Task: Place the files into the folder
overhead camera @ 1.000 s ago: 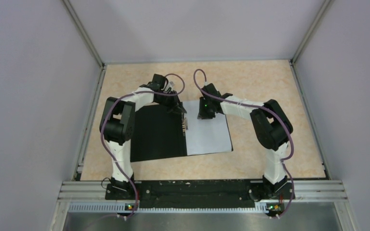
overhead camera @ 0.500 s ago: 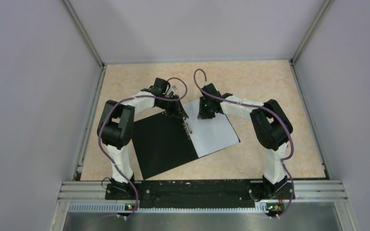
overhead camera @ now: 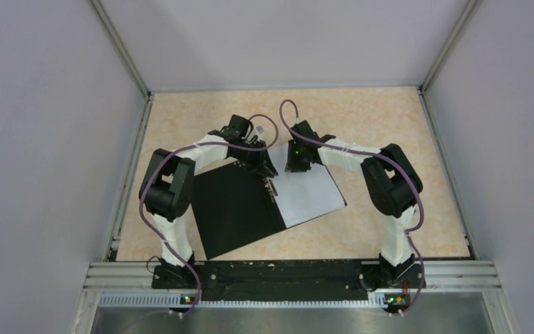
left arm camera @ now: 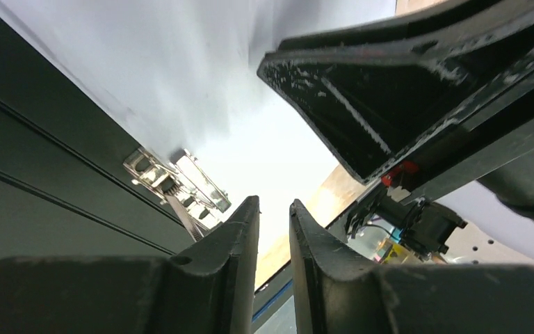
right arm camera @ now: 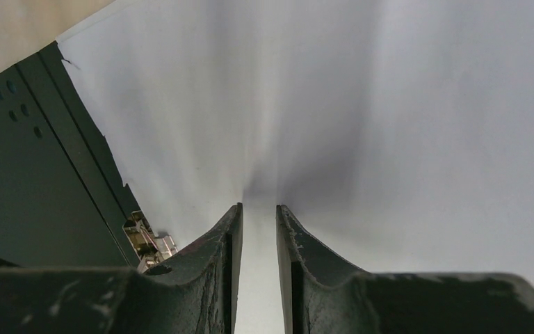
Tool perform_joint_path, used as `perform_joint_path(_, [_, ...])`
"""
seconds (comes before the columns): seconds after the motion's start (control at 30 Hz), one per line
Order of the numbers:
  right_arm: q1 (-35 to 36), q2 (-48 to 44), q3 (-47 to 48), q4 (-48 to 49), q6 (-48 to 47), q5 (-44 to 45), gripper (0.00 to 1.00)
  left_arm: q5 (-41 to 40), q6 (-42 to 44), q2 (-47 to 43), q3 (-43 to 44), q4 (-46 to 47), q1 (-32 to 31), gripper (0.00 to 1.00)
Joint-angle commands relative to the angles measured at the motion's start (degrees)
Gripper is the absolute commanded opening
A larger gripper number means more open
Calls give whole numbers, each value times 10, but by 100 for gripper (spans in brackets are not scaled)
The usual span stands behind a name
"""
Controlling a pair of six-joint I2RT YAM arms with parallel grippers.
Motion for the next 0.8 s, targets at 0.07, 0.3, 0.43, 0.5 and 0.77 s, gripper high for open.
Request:
perform_joint_path(0.07, [7, 10, 2, -5, 2, 23, 25, -14, -8, -41, -31, 28, -24, 27])
perform_joint_path(0.3, [7, -16, 24, -20, -5, 25, 26, -91, 14, -82, 30, -31, -23, 31])
perform_joint_path(0.43, [8, -39, 37, -34, -11, 29, 29, -197, 19, -113, 56, -96, -23, 34])
perform_joint_path(0.5, [11, -53, 38, -39, -14, 33, 31, -252, 9, -126, 49, -115, -23, 34])
perform_joint_path(0.77, [40, -111, 16, -50, -22, 47, 31, -286, -42, -151, -65, -67, -22, 19])
